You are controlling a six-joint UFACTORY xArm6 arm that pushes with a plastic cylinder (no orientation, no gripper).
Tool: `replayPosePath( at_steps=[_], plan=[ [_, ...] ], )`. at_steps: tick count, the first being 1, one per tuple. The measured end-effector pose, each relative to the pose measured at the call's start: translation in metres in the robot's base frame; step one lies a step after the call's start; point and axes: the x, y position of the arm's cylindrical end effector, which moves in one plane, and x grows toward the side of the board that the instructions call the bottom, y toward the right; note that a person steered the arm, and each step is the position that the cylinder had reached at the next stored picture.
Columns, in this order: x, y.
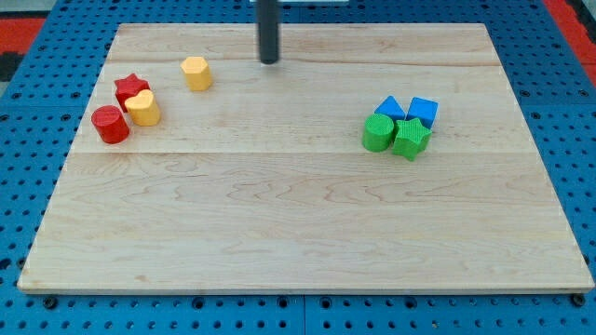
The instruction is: Move the hexagon close to the yellow heart
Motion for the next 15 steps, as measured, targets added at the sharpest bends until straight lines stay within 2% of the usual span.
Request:
replayPosePath(
  at_steps=[1,2,3,4,5,6,7,8,9,10,15],
  plan=[
    [0.003,-0.091],
    [0.038,-0.106],
    [0.002,-0.093],
    [0.008,-0.04],
    [0.017,-0.06],
    [0.04,-0.114],
    [0.035,-0.108],
    [0.009,-0.092],
    [0.015,-0.032],
    [0.021,-0.086],
    [0.022,-0.091]
  ],
)
